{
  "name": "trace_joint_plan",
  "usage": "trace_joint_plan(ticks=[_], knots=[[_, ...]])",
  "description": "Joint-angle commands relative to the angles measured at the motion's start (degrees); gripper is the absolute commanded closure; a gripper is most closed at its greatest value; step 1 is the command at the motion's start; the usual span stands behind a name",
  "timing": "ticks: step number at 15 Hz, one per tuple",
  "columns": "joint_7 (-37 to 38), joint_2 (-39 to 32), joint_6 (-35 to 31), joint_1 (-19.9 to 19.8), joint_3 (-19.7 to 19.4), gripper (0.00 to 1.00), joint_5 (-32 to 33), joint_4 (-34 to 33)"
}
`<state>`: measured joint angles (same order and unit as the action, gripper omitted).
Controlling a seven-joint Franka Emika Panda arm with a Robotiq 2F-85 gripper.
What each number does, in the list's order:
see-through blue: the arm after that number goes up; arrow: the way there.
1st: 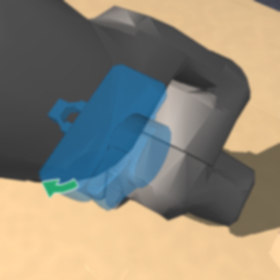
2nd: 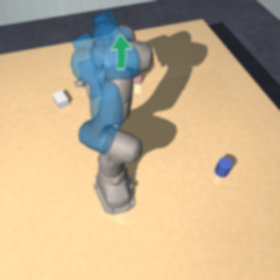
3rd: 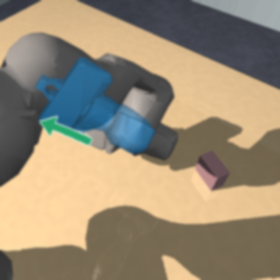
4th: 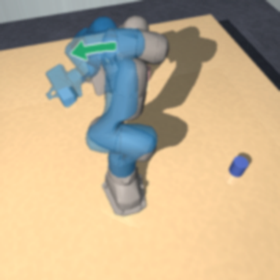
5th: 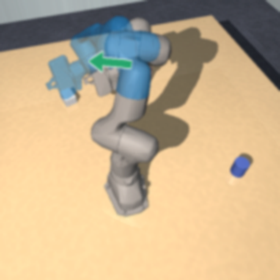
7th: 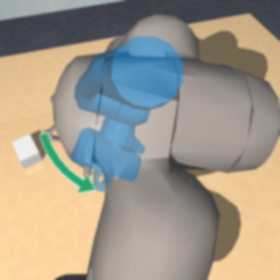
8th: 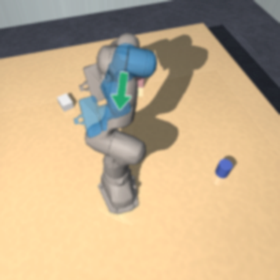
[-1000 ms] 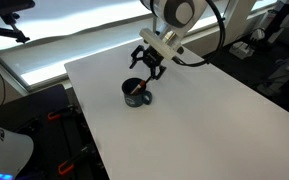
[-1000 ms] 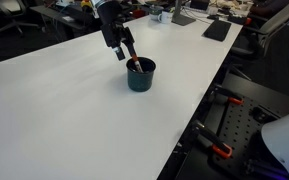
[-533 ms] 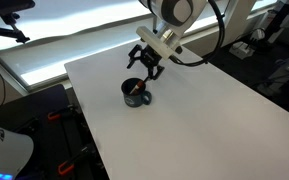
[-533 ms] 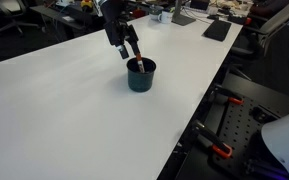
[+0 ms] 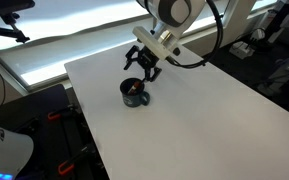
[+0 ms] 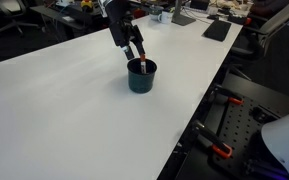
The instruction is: Move the marker to the table
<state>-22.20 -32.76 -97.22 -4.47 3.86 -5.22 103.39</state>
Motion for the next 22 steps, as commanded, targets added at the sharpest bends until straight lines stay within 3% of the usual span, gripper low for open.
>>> trace_joint_plan(ticks=[1, 4, 8, 10, 11, 13, 22], knots=[[0.89, 1.59, -1.18, -0.03, 0.03, 0.32, -0.83, 2.16], [0.93, 1.54, -1.16, -0.07, 0.02, 0.59, -0.88, 2.03], [0.96, 1.47, -1.13, -0.18, -0.01, 0.53, -0.96, 1.93], [0.87, 1.46, -1.13, -0.23, -0.01, 0.78, -0.97, 1.95], [0.91, 1.42, -1.13, -0.23, -0.01, 0.81, -0.98, 1.92], [0.85, 1.36, -1.10, -0.27, -0.01, 0.97, -0.93, 1.86], [0.28, 1.22, -0.85, -0.41, 0.10, 0.98, -0.93, 1.74]])
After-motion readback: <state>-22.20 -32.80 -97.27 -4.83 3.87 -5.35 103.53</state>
